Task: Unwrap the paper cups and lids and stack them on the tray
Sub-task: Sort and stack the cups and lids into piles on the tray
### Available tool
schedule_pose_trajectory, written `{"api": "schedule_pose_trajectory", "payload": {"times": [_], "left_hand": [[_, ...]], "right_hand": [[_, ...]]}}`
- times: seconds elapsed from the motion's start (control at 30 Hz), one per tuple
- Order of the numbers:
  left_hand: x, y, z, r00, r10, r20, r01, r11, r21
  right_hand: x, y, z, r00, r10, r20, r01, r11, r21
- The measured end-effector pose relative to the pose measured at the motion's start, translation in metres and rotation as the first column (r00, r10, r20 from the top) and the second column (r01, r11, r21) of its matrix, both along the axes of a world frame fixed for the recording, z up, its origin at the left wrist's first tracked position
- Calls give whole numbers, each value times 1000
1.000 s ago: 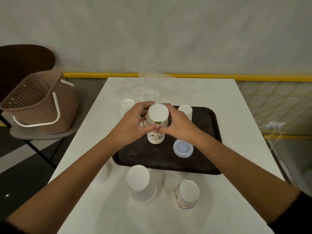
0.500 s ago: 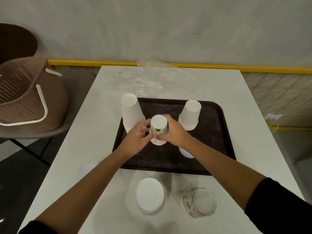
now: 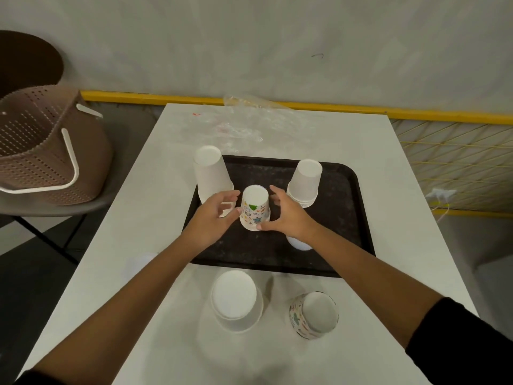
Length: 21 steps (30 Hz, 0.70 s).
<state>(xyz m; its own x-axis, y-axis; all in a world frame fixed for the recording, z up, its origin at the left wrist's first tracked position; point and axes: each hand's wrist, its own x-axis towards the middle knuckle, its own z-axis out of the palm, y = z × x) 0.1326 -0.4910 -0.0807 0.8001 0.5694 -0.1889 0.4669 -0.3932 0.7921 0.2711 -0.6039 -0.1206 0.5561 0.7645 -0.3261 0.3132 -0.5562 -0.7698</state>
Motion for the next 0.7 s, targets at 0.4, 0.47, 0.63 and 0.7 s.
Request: {"api": "schedule_pose_trajectory", "payload": {"times": [0.4,0.47,0.63,0.7], "left_hand": [[-40,-63,76,982,-10,188,-23,985,173],[-48,-86,87,975,-26,222,-19,980,200],[-67,-147,88,950,-91,297,66,993,93],[-71,-167,72,948,-109,298,108,994,18]], "right_hand": [[-22,-116,58,994,-24,109,11,992,124],[-27,-139,60,997,-9,79,-3,988,152],[-46,-186,52,998,50,-29,-45,989,139],[-53,-196,42,997,58,-45,-52,992,116]]}}
